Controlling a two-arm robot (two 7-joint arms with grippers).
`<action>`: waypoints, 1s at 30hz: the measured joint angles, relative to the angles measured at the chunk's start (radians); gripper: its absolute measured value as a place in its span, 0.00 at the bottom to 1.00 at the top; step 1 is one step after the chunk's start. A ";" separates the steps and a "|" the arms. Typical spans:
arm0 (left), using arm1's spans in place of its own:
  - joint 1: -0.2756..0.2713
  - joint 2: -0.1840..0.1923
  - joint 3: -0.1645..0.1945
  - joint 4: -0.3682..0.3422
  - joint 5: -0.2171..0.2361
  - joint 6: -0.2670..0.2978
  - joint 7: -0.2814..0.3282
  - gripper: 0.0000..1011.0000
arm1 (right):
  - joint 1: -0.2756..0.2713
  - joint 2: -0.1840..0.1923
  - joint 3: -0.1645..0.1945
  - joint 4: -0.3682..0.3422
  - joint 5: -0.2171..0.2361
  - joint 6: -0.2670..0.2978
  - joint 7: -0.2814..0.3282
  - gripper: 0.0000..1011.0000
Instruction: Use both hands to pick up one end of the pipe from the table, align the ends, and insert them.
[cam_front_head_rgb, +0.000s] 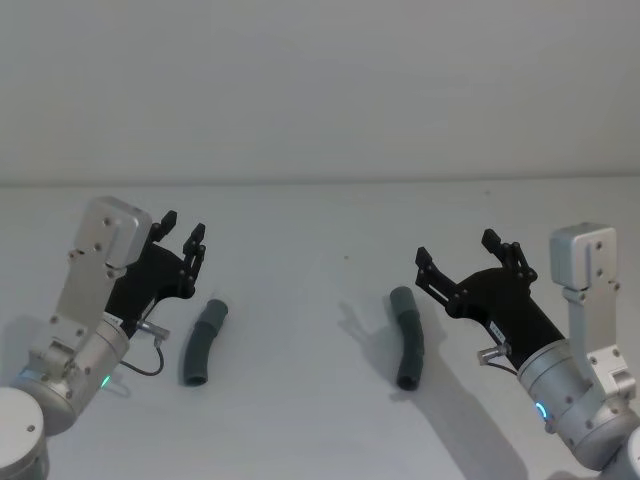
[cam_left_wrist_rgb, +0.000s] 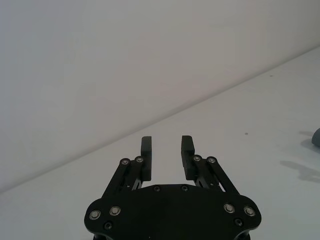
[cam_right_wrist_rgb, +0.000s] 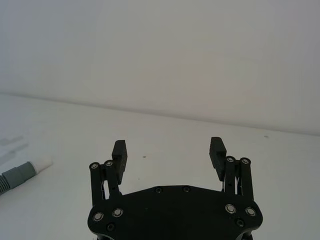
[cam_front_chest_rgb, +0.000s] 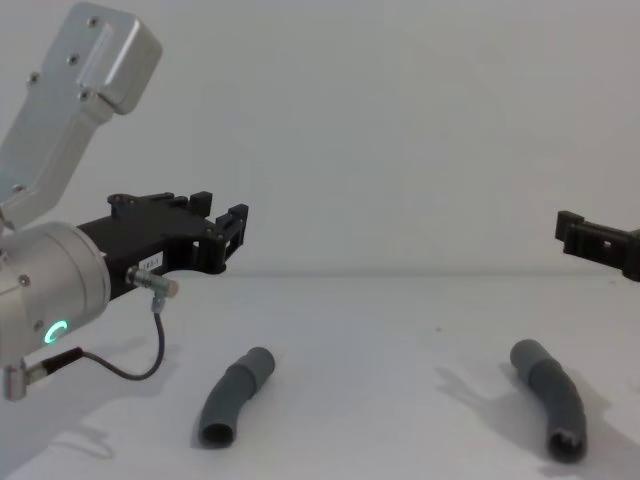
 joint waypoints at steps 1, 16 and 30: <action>0.000 0.000 0.000 0.000 0.000 0.000 0.000 0.33 | 0.000 0.000 0.000 0.000 0.000 0.000 0.000 0.99; 0.000 0.000 0.000 0.000 0.000 0.000 0.000 0.33 | 0.000 0.000 0.000 0.000 0.000 0.000 0.000 0.99; 0.000 0.000 0.000 0.000 0.000 0.000 0.000 0.33 | 0.000 0.000 0.000 0.000 0.000 0.000 0.000 0.99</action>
